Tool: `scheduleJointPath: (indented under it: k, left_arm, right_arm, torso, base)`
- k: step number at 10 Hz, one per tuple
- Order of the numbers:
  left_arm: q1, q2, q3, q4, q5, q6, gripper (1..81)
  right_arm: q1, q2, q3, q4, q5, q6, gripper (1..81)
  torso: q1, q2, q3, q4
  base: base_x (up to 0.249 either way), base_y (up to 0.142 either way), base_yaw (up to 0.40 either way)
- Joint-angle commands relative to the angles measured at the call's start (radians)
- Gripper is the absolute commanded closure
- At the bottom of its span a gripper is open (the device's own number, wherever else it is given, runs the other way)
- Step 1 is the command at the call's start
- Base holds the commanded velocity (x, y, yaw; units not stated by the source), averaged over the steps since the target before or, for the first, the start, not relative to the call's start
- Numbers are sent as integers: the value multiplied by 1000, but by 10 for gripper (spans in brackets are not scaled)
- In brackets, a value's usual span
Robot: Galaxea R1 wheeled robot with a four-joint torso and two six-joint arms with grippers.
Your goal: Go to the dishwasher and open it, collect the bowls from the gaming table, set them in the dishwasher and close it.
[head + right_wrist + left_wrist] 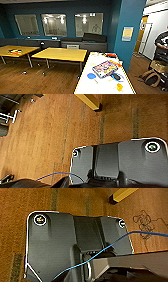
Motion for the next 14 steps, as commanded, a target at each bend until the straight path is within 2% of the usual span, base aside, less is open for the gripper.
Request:
scheduleJointPath:
  k: [1,4,6,11,12,14]
  left_arm:
    - [-46,-10,9,0,45,-1,10]
    - [-46,-4,9,-1,45,-1,10]
    - [-46,-1,9,0,45,-1,10]
    - [-46,13,-11,0,44,-1,10]
    - [-46,16,-20,-1,44,-1,10]
    - [-46,21,-27,-1,45,-1,10]
  right_arm:
    - [197,-312,345,92,-20,5,10]
    - [320,-465,462,141,-35,5,10]
    - [406,-536,509,178,-75,7,10]
    - [710,-640,506,340,-282,15,10]
    - [769,-643,468,380,-332,18,10]
    - [874,-633,396,399,-428,61,10]
  torso:
    - [0,0,-30,0]
    - [-1,0,-109,0]
    - [0,0,-165,0]
    - [1,1,-287,0]
    - [1,1,-301,0]
    - [1,2,-325,0]
  base:
    - [0,0,0]
    - [0,0,0]
    - [0,0,0]
    - [0,0,0]
    - [0,0,0]
    - [0,0,0]
